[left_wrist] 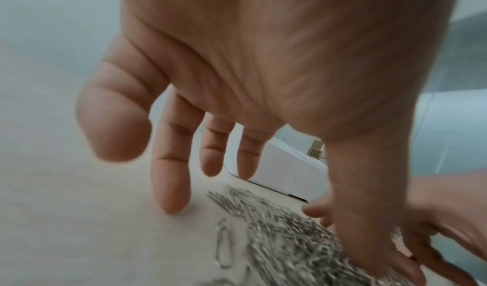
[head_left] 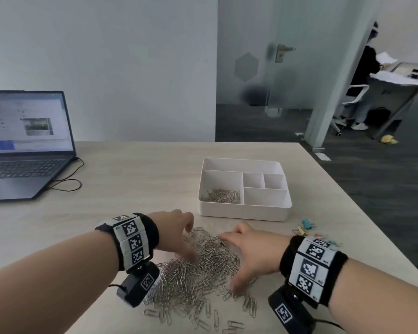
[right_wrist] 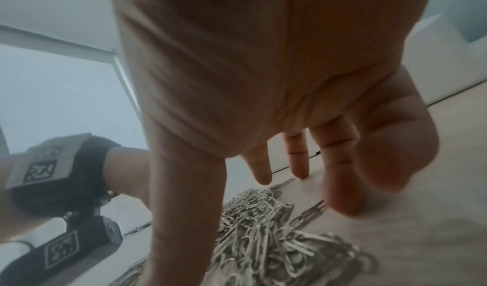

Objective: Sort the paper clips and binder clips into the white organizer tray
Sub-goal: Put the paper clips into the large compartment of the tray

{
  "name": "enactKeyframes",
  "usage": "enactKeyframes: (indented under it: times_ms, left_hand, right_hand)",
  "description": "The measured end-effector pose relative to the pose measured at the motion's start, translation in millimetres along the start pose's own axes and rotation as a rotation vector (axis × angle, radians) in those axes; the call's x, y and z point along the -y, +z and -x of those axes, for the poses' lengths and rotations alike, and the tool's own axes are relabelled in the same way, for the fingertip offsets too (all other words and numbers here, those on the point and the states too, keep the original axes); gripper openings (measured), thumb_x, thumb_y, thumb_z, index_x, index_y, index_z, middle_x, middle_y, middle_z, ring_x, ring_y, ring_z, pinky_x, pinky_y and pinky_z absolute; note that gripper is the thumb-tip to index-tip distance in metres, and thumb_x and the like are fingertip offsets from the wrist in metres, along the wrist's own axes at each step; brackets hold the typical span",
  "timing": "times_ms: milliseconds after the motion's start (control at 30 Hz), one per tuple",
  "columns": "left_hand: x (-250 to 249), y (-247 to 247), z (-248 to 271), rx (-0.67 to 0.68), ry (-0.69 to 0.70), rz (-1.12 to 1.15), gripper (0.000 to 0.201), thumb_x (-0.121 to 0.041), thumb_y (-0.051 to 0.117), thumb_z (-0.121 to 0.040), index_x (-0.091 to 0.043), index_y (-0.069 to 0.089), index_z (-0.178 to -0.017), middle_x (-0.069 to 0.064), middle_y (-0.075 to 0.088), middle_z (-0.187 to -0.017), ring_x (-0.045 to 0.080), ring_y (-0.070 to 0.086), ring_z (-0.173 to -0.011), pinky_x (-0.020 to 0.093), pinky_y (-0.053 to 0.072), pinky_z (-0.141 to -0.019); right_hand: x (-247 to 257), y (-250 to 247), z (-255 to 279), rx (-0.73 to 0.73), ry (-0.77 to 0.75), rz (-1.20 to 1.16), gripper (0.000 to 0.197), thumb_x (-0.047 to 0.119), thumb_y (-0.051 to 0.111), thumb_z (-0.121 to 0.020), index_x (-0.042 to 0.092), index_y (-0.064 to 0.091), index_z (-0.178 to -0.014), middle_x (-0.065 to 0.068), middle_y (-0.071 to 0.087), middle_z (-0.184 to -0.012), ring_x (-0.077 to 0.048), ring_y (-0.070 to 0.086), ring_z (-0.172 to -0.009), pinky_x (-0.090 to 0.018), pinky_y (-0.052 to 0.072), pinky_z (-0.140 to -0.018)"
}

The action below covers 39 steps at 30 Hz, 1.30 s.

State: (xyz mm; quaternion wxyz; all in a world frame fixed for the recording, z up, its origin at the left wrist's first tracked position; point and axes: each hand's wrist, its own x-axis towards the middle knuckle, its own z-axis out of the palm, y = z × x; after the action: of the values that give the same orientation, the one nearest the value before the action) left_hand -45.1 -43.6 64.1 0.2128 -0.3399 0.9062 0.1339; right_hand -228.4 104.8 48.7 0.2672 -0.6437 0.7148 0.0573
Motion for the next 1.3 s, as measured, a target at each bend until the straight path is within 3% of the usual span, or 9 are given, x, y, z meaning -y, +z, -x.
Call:
enactKeyframes:
  times_ms: [133, 300, 500, 600, 767, 867, 1000, 1133, 1300]
  left_hand:
    - [9, -2, 8, 0.099, -0.013, -0.093, 0.135, -0.080, 0.079, -0.043, -0.049, 0.006, -0.152, -0.008, 0.028, -0.147, 0.020, 0.056, -0.112, 0.039, 0.054, -0.092]
    - [-2, 12, 12, 0.143, 0.029, -0.197, 0.140, -0.074, 0.085, -0.039, -0.052, 0.001, -0.150, -0.003, 0.027, -0.145, 0.023, 0.057, -0.111, 0.045, 0.053, -0.096]
    - [-27, 16, 4, 0.036, 0.094, -0.233, 0.112, -0.065, 0.085, -0.049, -0.036, 0.028, -0.141, 0.000, 0.039, -0.126, 0.024, 0.060, -0.094, 0.046, 0.057, -0.086]
    - [-32, 14, 0, 0.013, 0.103, -0.201, 0.091, -0.058, 0.085, -0.055, -0.034, 0.038, -0.131, 0.000, 0.046, -0.119, 0.023, 0.060, -0.089, 0.040, 0.056, -0.079]
    - [-38, 10, -4, 0.025, 0.144, -0.048, 0.057, -0.036, 0.081, -0.074, -0.024, 0.051, -0.121, 0.003, 0.061, -0.115, 0.014, 0.059, -0.064, 0.023, 0.048, -0.048]
    - [-34, 10, -9, 0.075, 0.115, 0.098, 0.039, -0.026, 0.078, -0.078, -0.027, 0.053, -0.108, -0.002, 0.059, -0.104, 0.028, 0.074, -0.072, 0.037, 0.063, -0.057]
    - [-29, 12, -12, 0.076, 0.099, 0.167, 0.027, -0.022, 0.071, -0.079, -0.031, 0.058, -0.101, -0.002, 0.068, -0.090, 0.029, 0.076, -0.072, 0.039, 0.064, -0.062]
    - [-28, 16, -15, 0.044, 0.098, 0.223, 0.024, -0.018, 0.069, -0.078, -0.026, 0.060, -0.099, 0.005, 0.072, -0.095, 0.027, 0.076, -0.070, 0.039, 0.064, -0.061]
    - [-30, 14, -19, 0.051, 0.127, 0.334, 0.020, -0.015, 0.069, -0.081, -0.019, 0.059, -0.099, 0.003, 0.068, -0.084, 0.026, 0.073, -0.060, 0.039, 0.063, -0.062]
  right_hand:
    - [7, -2, -9, 0.024, -0.019, 0.050, 0.130, 0.066, 0.086, -0.056, 0.041, 0.009, -0.158, 0.006, 0.027, -0.139, -0.016, 0.052, -0.103, -0.032, 0.050, -0.091]
    - [17, -3, -17, 0.026, -0.017, 0.085, 0.126, 0.065, 0.087, -0.055, 0.046, 0.012, -0.155, 0.004, 0.028, -0.143, -0.021, 0.054, -0.114, -0.039, 0.051, -0.099]
    - [23, 2, -19, -0.020, -0.028, 0.035, 0.098, 0.060, 0.084, -0.065, 0.039, 0.035, -0.147, 0.005, 0.038, -0.124, -0.020, 0.057, -0.102, -0.033, 0.049, -0.083]
    - [24, 3, -17, -0.028, -0.042, 0.003, 0.081, 0.053, 0.081, -0.072, 0.038, 0.042, -0.142, 0.002, 0.043, -0.126, -0.022, 0.058, -0.106, -0.034, 0.050, -0.087]
    - [24, 5, -18, -0.072, -0.045, -0.007, 0.059, 0.038, 0.073, -0.082, 0.030, 0.050, -0.136, -0.005, 0.051, -0.121, -0.026, 0.060, -0.097, -0.037, 0.053, -0.082]
    - [21, 6, -18, -0.111, -0.034, -0.056, 0.047, 0.031, 0.072, -0.084, 0.024, 0.055, -0.127, -0.003, 0.057, -0.112, -0.024, 0.061, -0.091, -0.035, 0.053, -0.075]
    - [17, 6, -20, -0.109, -0.008, -0.125, 0.035, 0.028, 0.070, -0.083, 0.028, 0.057, -0.116, -0.005, 0.059, -0.107, -0.031, 0.068, -0.080, -0.045, 0.061, -0.069]
    - [15, 6, -20, -0.125, 0.009, -0.170, 0.033, 0.022, 0.066, -0.087, 0.022, 0.057, -0.118, -0.003, 0.057, -0.101, -0.018, 0.055, -0.051, -0.028, 0.049, -0.046]
    - [9, 4, -17, -0.130, 0.027, -0.162, 0.028, 0.026, 0.065, -0.086, 0.025, 0.057, -0.113, -0.004, 0.061, -0.102, -0.020, 0.060, -0.066, -0.030, 0.050, -0.057]
